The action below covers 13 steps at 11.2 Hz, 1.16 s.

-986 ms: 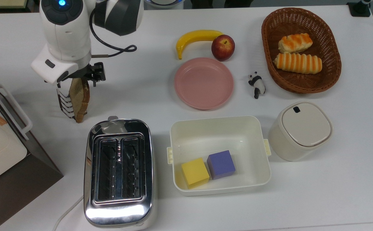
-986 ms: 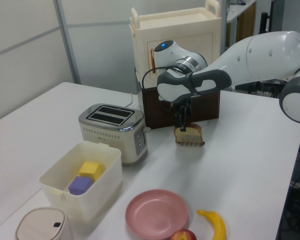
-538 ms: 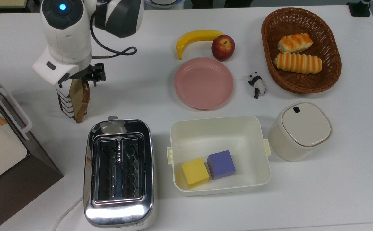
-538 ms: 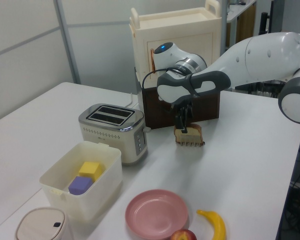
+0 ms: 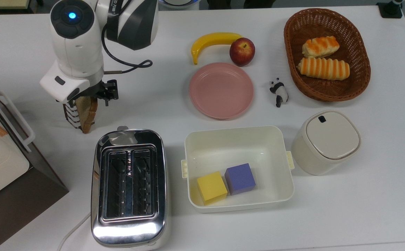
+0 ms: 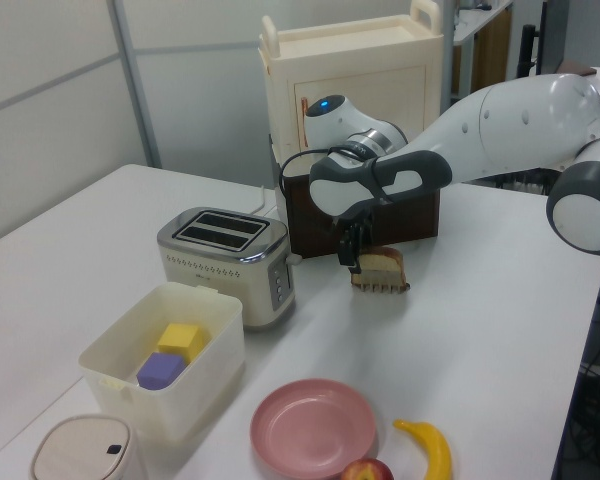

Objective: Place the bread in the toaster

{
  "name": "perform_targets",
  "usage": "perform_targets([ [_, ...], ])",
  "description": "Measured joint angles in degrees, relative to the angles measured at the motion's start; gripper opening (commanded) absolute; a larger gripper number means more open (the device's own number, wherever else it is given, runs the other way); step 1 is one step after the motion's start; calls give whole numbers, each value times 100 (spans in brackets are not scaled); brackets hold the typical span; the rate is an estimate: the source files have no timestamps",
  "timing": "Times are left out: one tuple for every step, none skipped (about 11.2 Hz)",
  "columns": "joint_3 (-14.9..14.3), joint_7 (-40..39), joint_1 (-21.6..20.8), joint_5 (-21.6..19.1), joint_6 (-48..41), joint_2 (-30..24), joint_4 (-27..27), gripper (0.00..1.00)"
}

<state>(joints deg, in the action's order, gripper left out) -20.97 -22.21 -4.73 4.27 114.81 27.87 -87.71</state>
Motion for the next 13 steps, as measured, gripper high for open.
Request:
perform_targets([
  [-3,1,5,-118,46,-1,19,63],
  [-4,1,10,-163,65,-2,53,55],
  [-5,4,14,-174,66,-5,87,48],
  [-6,8,17,-175,66,-5,115,50],
  [-6,8,17,-175,66,-6,138,66],
  [-6,8,18,-175,66,-7,151,92],
  [-11,8,18,-175,66,-15,159,100],
  [-31,7,21,-173,29,-40,161,100],
  [-61,-6,24,-139,-240,-94,166,100],
  [-74,-109,31,-69,-607,-189,169,100],
  [-76,-251,39,-31,-939,-307,168,95],
  [-76,-336,45,-21,-1129,-398,165,87],
  [-76,-377,47,-20,-1201,-455,123,86],
])
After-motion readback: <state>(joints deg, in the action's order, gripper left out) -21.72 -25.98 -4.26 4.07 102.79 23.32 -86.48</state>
